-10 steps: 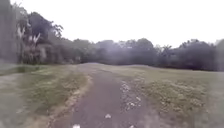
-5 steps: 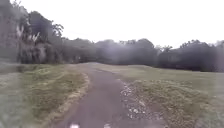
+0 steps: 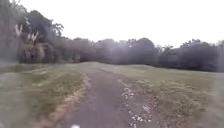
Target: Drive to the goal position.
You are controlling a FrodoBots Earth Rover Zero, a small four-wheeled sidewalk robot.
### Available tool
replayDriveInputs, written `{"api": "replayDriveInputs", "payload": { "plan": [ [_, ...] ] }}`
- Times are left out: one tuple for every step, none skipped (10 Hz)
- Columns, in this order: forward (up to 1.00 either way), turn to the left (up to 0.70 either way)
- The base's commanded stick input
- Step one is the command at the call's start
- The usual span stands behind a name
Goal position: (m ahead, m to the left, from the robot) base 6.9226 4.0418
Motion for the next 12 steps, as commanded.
{"api": "replayDriveInputs", "payload": {
  "plan": [
    [0.45,0.00],
    [0.45,0.00],
    [0.45,0.00],
    [0.45,0.00],
    [0.45,0.00],
    [0.45,0.00],
    [0.45,0.00],
    [0.45,0.00],
    [0.45,0.00],
    [0.45,0.00],
    [0.45,0.00],
    [0.45,0.27]
  ]
}}
